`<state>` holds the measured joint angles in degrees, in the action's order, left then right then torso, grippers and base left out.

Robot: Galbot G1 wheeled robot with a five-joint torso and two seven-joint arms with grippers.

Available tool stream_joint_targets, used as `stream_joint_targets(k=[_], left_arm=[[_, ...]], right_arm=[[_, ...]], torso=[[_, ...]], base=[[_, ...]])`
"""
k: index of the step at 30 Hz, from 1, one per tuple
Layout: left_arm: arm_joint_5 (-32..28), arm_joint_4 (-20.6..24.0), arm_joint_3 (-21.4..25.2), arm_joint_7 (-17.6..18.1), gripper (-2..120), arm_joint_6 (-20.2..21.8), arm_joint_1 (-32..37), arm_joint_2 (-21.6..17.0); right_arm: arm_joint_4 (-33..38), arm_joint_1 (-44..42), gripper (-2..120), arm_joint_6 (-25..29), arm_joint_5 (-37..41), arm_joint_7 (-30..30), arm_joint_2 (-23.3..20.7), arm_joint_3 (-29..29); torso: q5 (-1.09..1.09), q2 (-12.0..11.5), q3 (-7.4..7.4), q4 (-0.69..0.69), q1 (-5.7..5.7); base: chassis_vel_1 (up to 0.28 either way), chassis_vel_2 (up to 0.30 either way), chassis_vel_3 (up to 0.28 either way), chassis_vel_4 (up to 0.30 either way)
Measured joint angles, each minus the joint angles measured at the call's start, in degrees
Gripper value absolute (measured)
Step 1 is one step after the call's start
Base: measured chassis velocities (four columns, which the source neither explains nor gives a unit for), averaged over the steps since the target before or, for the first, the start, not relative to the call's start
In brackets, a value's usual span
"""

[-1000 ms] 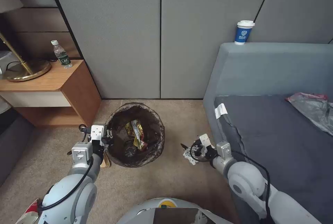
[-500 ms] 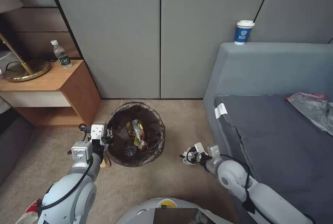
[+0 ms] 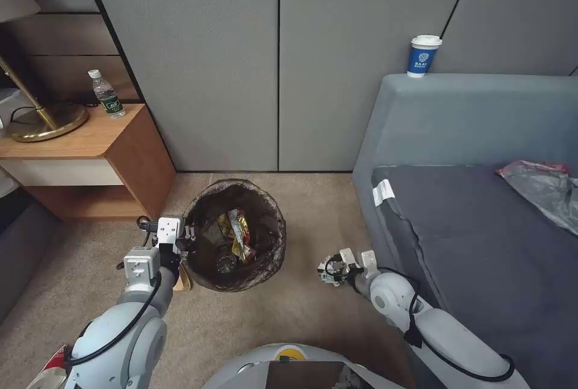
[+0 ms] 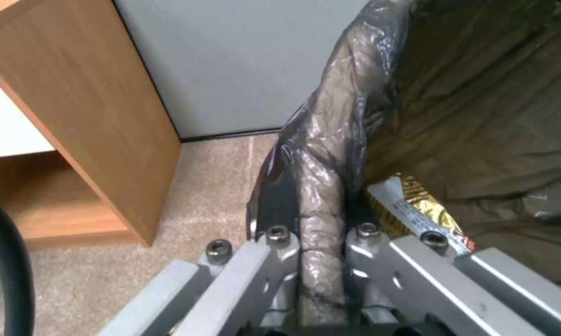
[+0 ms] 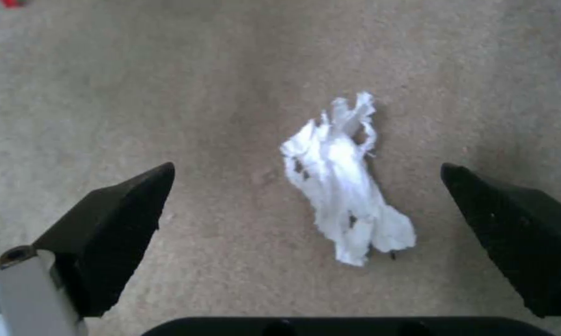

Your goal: Pick up the trash bin, then pick up the garbage from the floor and place it into the trash bin.

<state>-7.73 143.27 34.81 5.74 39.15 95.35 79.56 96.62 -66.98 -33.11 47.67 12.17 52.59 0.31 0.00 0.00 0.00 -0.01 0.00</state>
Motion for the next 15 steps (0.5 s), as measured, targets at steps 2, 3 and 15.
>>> stream_joint_targets(k=[2,3,15], left_arm=[[0.05,0.0,-0.21,-0.05,2,0.01,-0.06,0.06],[0.05,0.0,-0.21,-0.05,2,0.01,-0.06,0.06],[0.15,-0.11,-0.01,-0.22,2,0.0,-0.16,0.2]], right_arm=[[-1.44,1.11,100,-0.07,0.15,0.08,0.39,-0.31],[-1.44,1.11,100,-0.07,0.15,0.08,0.39,-0.31],[-10.1,5.0,100,-0.11,-0.29,0.53,2.55,-2.19]], torso=[[0.0,0.0,0.0,0.01,0.0],[0.0,0.0,0.0,0.01,0.0],[0.0,0.0,0.0,0.01,0.0]], base=[[0.0,0.0,0.0,0.0],[0.0,0.0,0.0,0.0],[0.0,0.0,0.0,0.0]])
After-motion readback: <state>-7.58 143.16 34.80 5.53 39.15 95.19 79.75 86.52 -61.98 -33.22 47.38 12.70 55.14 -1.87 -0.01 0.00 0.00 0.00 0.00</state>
